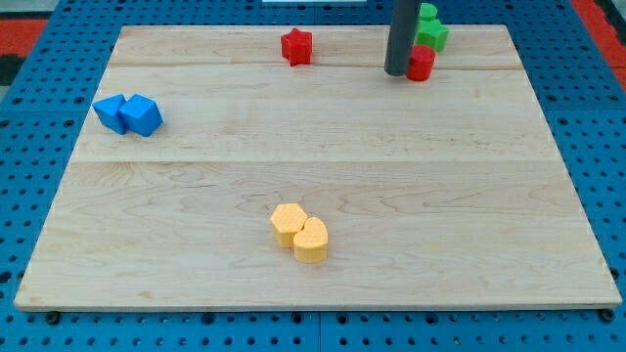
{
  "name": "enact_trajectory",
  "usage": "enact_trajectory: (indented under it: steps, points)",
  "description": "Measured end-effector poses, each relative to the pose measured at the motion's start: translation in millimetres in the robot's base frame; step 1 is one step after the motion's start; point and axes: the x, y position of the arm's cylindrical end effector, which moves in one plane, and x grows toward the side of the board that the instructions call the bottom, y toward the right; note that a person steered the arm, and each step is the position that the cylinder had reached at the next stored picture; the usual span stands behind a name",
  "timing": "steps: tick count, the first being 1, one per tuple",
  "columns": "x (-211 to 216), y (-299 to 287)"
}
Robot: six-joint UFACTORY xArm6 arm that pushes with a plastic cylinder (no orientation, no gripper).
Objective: Push the red circle below the green star
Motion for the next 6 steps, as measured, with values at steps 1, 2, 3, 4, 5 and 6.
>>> enact_trajectory:
  steps: [1, 2, 3, 4, 5, 6]
  points:
    - [2.2, 6.2]
    - [-0.3, -27.2]
    - [-16.7, -24.1]
    - [-16.7, -6.6]
    - [-16.7, 17.4]
    - [-16.7, 24.8]
